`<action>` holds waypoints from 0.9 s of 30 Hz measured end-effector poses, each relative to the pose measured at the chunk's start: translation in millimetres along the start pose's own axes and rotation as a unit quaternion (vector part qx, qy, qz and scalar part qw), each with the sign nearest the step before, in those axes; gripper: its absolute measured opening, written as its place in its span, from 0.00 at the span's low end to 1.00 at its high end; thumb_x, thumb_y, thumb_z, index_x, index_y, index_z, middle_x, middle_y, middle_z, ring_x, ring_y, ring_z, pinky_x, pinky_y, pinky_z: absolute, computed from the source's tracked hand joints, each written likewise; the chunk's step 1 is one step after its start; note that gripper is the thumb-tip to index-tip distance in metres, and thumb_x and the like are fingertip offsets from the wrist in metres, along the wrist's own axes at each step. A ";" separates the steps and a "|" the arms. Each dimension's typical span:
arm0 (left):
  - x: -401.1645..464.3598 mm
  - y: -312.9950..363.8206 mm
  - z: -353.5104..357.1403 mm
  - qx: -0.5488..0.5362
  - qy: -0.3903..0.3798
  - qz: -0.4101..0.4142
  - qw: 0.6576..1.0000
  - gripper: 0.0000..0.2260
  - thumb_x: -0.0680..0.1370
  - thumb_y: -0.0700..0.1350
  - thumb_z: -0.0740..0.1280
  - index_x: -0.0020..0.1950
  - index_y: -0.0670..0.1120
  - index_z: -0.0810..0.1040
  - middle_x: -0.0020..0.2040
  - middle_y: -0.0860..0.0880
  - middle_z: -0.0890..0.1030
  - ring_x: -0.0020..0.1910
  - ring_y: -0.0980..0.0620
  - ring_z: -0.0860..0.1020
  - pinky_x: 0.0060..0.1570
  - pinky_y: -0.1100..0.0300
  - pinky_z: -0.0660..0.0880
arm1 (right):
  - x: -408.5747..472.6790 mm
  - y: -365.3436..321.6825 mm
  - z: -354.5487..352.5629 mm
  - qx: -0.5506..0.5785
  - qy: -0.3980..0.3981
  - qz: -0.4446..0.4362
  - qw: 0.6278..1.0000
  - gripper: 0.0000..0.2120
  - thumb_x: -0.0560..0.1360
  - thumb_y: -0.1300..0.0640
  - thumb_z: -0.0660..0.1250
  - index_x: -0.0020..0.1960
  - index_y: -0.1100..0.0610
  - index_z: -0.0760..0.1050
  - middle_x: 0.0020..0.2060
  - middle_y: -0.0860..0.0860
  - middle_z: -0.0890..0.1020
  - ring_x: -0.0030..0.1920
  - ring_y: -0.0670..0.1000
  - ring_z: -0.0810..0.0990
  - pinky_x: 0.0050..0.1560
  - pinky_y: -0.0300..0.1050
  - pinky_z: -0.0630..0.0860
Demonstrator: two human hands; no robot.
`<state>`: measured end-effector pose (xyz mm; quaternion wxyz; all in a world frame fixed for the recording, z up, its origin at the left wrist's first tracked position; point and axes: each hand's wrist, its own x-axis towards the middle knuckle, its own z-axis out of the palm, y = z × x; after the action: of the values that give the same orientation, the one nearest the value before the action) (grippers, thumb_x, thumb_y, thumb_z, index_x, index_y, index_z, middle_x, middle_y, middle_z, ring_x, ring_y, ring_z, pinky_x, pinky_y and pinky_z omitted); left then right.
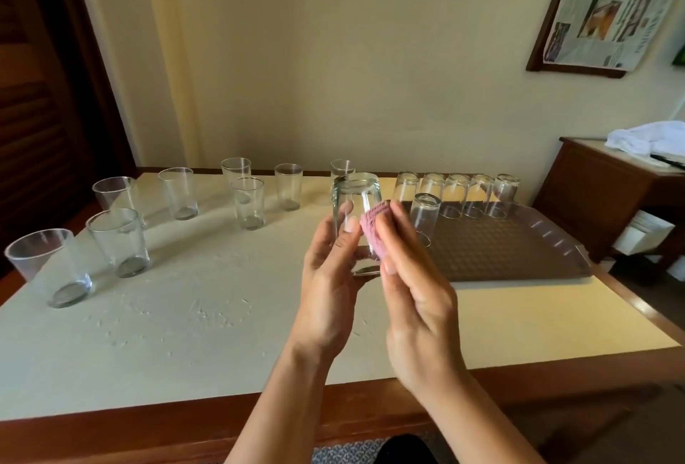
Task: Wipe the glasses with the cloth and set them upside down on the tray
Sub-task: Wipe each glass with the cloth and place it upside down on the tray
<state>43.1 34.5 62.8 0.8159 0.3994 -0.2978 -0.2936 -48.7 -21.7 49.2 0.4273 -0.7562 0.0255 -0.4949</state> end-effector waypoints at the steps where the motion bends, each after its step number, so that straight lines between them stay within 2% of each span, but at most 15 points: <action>1: 0.6 0.8 -1.0 0.001 -0.005 -0.004 1.000 0.22 0.80 0.53 0.67 0.73 0.51 0.75 0.55 0.50 0.87 0.50 0.53 0.85 0.45 0.59 0.80 | -9.7 0.9 3.0 0.001 -0.003 -0.003 1.000 0.21 0.83 0.68 0.57 0.75 0.60 0.69 0.80 0.55 0.64 0.78 0.57 0.67 0.75 0.59 0.68; 4: -4.1 -1.0 -4.9 -0.004 -0.039 -0.022 0.999 0.22 0.82 0.55 0.58 0.74 0.52 0.74 0.62 0.49 0.85 0.60 0.49 0.84 0.49 0.56 0.81 | -10.7 5.4 1.6 0.000 0.005 -0.020 1.000 0.21 0.83 0.68 0.57 0.75 0.60 0.68 0.80 0.55 0.64 0.77 0.60 0.67 0.74 0.61 0.69; 6: -9.3 -4.5 -3.1 0.004 -0.069 -0.023 0.997 0.21 0.86 0.52 0.54 0.76 0.50 0.73 0.67 0.46 0.82 0.63 0.47 0.82 0.54 0.53 0.81 | 8.4 3.5 -3.6 0.006 0.012 -0.014 1.000 0.21 0.84 0.67 0.56 0.76 0.59 0.67 0.80 0.55 0.64 0.78 0.59 0.66 0.76 0.59 0.67; 9: -7.5 -4.0 3.1 0.022 -0.058 0.004 0.998 0.20 0.86 0.53 0.59 0.77 0.51 0.71 0.64 0.46 0.83 0.52 0.50 0.84 0.52 0.53 0.80 | 27.3 -0.7 -7.6 -0.039 0.030 -0.017 0.999 0.20 0.84 0.66 0.57 0.75 0.59 0.66 0.78 0.53 0.66 0.80 0.51 0.63 0.78 0.45 0.63; 10: -5.5 -2.7 3.8 0.020 -0.039 0.014 0.999 0.22 0.84 0.54 0.61 0.77 0.50 0.72 0.63 0.46 0.84 0.50 0.51 0.83 0.51 0.53 0.80 | 24.5 -2.5 -6.0 -0.034 0.023 -0.022 0.999 0.20 0.84 0.67 0.57 0.75 0.60 0.66 0.78 0.53 0.66 0.79 0.51 0.64 0.77 0.44 0.64; 12: -0.5 -0.1 0.5 0.021 -0.020 0.026 0.999 0.24 0.84 0.59 0.59 0.74 0.46 0.75 0.63 0.43 0.83 0.52 0.49 0.84 0.52 0.51 0.79 | 6.8 -1.0 0.2 -0.020 0.001 -0.030 0.999 0.21 0.83 0.71 0.57 0.75 0.63 0.67 0.79 0.56 0.65 0.79 0.56 0.65 0.76 0.55 0.67; 14: 2.5 1.0 -5.7 0.022 -0.020 0.016 0.999 0.25 0.85 0.61 0.55 0.73 0.48 0.76 0.66 0.41 0.82 0.60 0.46 0.83 0.59 0.45 0.78 | -11.0 5.4 5.3 -0.049 0.005 -0.038 0.998 0.21 0.82 0.71 0.58 0.74 0.64 0.68 0.79 0.58 0.65 0.78 0.60 0.65 0.73 0.65 0.69; 16: 2.9 -0.2 -9.0 0.039 -0.041 0.001 0.998 0.25 0.85 0.58 0.56 0.80 0.53 0.68 0.70 0.44 0.80 0.65 0.46 0.81 0.64 0.43 0.76 | -9.9 9.6 3.4 -0.057 0.012 -0.048 0.997 0.20 0.82 0.70 0.58 0.74 0.65 0.69 0.79 0.58 0.65 0.78 0.63 0.66 0.72 0.68 0.69; 18: 1.4 -4.0 -6.8 0.063 -0.055 0.003 0.997 0.27 0.83 0.55 0.61 0.83 0.57 0.62 0.70 0.46 0.80 0.61 0.46 0.81 0.61 0.45 0.76 | 6.3 5.9 -1.7 -0.036 0.015 -0.051 0.998 0.19 0.83 0.69 0.57 0.74 0.65 0.68 0.79 0.58 0.65 0.77 0.62 0.67 0.74 0.63 0.68; 20: 1.0 -6.8 -1.2 0.073 -0.035 0.035 0.996 0.27 0.81 0.54 0.66 0.79 0.62 0.65 0.69 0.49 0.81 0.54 0.42 0.80 0.57 0.44 0.75 | 22.8 1.4 -6.0 -0.035 0.026 -0.039 0.998 0.19 0.84 0.67 0.57 0.74 0.63 0.67 0.78 0.59 0.65 0.79 0.57 0.66 0.76 0.52 0.67; 21: 0.6 -6.7 2.1 0.077 -0.018 0.055 0.995 0.27 0.80 0.55 0.68 0.78 0.64 0.66 0.69 0.50 0.80 0.55 0.40 0.79 0.58 0.43 0.75 | 26.3 -0.7 -6.1 -0.031 0.033 -0.035 0.998 0.19 0.84 0.66 0.57 0.74 0.63 0.67 0.78 0.59 0.65 0.79 0.54 0.65 0.76 0.48 0.66; 23: 2.0 -4.0 3.4 0.072 0.000 0.077 0.994 0.28 0.79 0.57 0.69 0.78 0.60 0.67 0.71 0.49 0.80 0.62 0.37 0.80 0.64 0.41 0.76 | 19.3 -4.3 -1.3 0.000 0.032 -0.028 0.999 0.20 0.83 0.68 0.56 0.74 0.64 0.67 0.78 0.60 0.64 0.79 0.50 0.64 0.76 0.44 0.66; 25: 5.9 -1.0 -2.3 0.047 0.004 0.060 0.997 0.26 0.81 0.56 0.62 0.79 0.56 0.66 0.64 0.55 0.83 0.58 0.46 0.83 0.59 0.46 0.78 | 0.1 -1.1 6.2 0.023 0.022 -0.022 0.999 0.20 0.82 0.71 0.56 0.74 0.65 0.67 0.78 0.62 0.64 0.78 0.52 0.66 0.75 0.49 0.68; 27: 6.6 -3.1 -9.4 0.039 -0.022 0.040 0.998 0.23 0.80 0.53 0.58 0.76 0.58 0.67 0.59 0.61 0.84 0.53 0.53 0.84 0.55 0.51 0.78 | -13.0 3.6 9.4 0.034 0.024 -0.007 0.999 0.21 0.82 0.71 0.56 0.74 0.64 0.68 0.79 0.61 0.64 0.78 0.56 0.66 0.75 0.56 0.69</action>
<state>53.4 32.7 57.2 0.8040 0.4118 -0.3426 -0.2582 -46.7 -12.2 35.9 0.4485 -0.7291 0.0136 -0.5168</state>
